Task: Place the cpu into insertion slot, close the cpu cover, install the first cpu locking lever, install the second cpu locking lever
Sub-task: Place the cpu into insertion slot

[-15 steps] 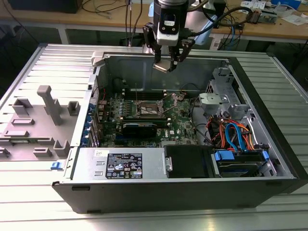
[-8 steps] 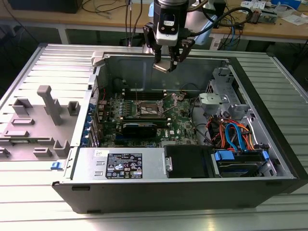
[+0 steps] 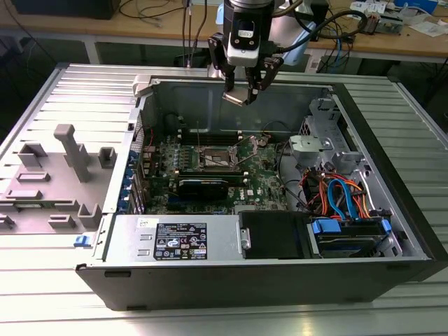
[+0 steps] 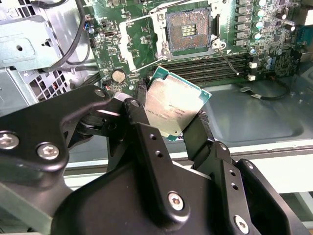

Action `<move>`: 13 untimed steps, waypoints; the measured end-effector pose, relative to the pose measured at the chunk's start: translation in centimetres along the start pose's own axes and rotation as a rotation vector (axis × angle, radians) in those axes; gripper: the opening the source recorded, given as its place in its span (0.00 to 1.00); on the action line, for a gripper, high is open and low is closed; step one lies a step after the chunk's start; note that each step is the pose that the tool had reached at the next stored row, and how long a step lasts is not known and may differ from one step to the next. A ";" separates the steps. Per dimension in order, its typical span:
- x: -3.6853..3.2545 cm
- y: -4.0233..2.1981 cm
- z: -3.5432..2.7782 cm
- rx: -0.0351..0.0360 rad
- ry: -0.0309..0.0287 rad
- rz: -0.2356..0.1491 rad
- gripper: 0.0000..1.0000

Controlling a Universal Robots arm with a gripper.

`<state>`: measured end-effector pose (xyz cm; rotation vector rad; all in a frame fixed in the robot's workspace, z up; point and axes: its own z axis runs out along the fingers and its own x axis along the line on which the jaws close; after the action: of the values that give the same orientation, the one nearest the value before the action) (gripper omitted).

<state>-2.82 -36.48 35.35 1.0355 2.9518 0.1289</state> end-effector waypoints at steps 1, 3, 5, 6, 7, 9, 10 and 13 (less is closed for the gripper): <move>0.00 0.00 0.00 0.0000 0.0000 0.000 0.54; 0.00 0.00 0.00 0.0000 -0.0007 0.008 0.54; 0.00 -0.01 0.03 -0.0006 -0.0027 0.033 0.54; 0.00 -0.01 0.05 -0.0010 -0.0044 0.054 0.54; 0.00 -0.01 0.06 -0.0012 -0.0055 0.067 0.54; -0.01 -0.02 0.09 -0.0013 -0.0075 0.092 0.54; -0.04 -0.06 0.11 -0.0015 -0.0079 0.099 0.54; -0.17 -0.22 0.16 -0.0017 -0.0090 0.114 0.54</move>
<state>-2.82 -36.74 35.16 1.2013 2.8837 0.1272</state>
